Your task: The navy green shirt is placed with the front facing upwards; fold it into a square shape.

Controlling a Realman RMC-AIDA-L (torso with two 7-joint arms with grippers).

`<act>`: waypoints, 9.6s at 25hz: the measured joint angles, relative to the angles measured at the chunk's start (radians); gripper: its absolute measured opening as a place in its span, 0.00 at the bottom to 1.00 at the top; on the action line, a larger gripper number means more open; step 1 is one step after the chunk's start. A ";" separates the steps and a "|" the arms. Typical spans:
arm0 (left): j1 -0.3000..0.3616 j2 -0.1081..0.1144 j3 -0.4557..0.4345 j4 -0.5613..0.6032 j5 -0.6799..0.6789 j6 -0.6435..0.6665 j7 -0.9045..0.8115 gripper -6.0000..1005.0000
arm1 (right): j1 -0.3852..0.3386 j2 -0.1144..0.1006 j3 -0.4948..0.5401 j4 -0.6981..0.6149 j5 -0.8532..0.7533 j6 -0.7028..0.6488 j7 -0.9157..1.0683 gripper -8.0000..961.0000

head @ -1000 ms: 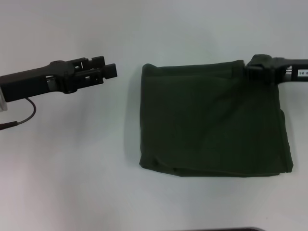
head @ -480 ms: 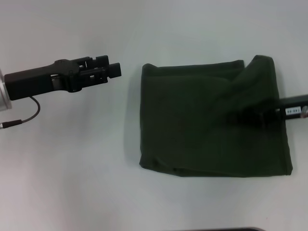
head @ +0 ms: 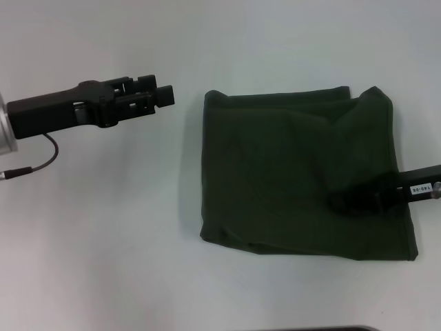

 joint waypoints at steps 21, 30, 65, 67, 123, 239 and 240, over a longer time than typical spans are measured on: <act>-0.016 0.000 -0.001 0.000 -0.003 -0.017 -0.004 0.69 | -0.010 -0.068 0.337 -0.007 0.190 0.010 0.044 0.05; -0.020 -0.002 0.000 0.000 -0.004 -0.022 0.001 0.69 | 0.029 -0.057 0.308 -0.002 0.189 0.020 0.070 0.34; -0.028 -0.001 -0.002 -0.023 -0.004 -0.045 0.002 0.69 | 0.077 -0.009 -0.078 0.093 0.179 0.312 0.102 0.03; -0.028 0.000 -0.002 -0.023 -0.004 -0.045 0.002 0.69 | 0.075 -0.007 -0.078 0.093 0.179 0.326 0.105 0.03; 0.088 -0.038 0.091 -0.028 0.092 0.006 0.048 0.70 | 0.003 -0.055 0.061 0.029 0.433 0.175 0.025 0.63; 0.107 -0.077 0.106 -0.388 0.038 -0.248 0.794 0.67 | 0.043 -0.028 0.052 0.030 0.427 0.215 0.094 0.63; 0.107 -0.077 0.107 -0.388 0.040 -0.248 0.794 0.67 | 0.043 -0.028 0.052 0.030 0.427 0.215 0.094 0.63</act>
